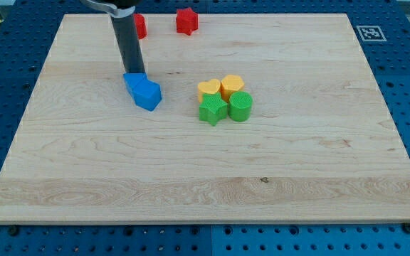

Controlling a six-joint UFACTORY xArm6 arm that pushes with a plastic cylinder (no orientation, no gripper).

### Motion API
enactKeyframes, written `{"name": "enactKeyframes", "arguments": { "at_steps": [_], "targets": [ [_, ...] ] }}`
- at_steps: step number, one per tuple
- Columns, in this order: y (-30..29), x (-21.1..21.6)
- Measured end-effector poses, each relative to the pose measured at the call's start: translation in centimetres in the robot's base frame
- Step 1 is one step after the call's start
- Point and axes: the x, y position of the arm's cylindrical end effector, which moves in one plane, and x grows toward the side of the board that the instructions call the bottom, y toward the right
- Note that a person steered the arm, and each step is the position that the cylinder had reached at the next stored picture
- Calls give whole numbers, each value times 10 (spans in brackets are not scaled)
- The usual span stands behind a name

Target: Go near the red circle

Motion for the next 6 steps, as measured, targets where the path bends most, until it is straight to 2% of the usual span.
{"name": "enactKeyframes", "arguments": {
  "at_steps": [1,3,4,6],
  "targets": [
    [-42,-33],
    [-79,-153],
    [-75,-167],
    [-23,-146]
  ]
}}
